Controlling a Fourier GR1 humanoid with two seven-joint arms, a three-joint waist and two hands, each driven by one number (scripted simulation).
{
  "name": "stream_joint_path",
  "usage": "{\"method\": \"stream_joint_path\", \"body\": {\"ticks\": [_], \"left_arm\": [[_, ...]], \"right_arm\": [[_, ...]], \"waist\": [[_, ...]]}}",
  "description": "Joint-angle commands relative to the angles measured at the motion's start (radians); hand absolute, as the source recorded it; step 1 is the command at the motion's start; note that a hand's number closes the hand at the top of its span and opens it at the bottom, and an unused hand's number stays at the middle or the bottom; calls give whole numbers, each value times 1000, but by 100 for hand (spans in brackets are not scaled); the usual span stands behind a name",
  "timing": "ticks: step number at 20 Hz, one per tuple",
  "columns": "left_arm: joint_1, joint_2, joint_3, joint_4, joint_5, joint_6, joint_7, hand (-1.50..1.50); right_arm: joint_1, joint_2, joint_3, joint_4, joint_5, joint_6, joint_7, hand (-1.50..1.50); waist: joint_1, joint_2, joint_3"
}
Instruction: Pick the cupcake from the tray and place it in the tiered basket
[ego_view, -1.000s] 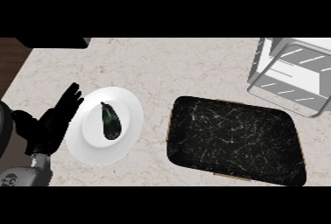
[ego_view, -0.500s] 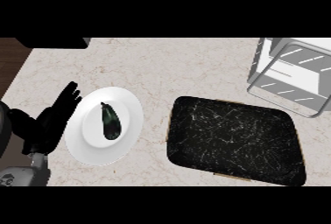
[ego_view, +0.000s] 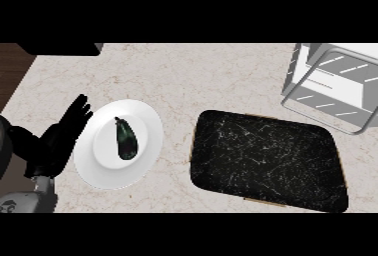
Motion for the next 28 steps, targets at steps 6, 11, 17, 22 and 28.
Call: {"method": "stream_joint_path", "body": {"ticks": [6,11,17,22,28], "left_arm": [[42,-12,2,-19,-34,-11,-7,0],[12,-21,13,-1,-20,-23,-10,0],[6,-24,22,-54,-24,-21,41,0],[-53,-43,33,14,-33,-27,28,0],[-11,-40,27,-67,-31,-26,69,0]], "right_arm": [[-43,102,31,154,101,-193,-66,150],[-99,145,-60,237,59,-357,-118,150],[-194,123,-67,391,80,-346,-170,-150],[-195,142,-88,419,62,-357,-221,-150],[-231,145,-188,460,-43,-318,-179,-150]], "waist": [[8,7,6],[20,13,7],[27,14,7],[13,14,6],[21,12,7]]}}
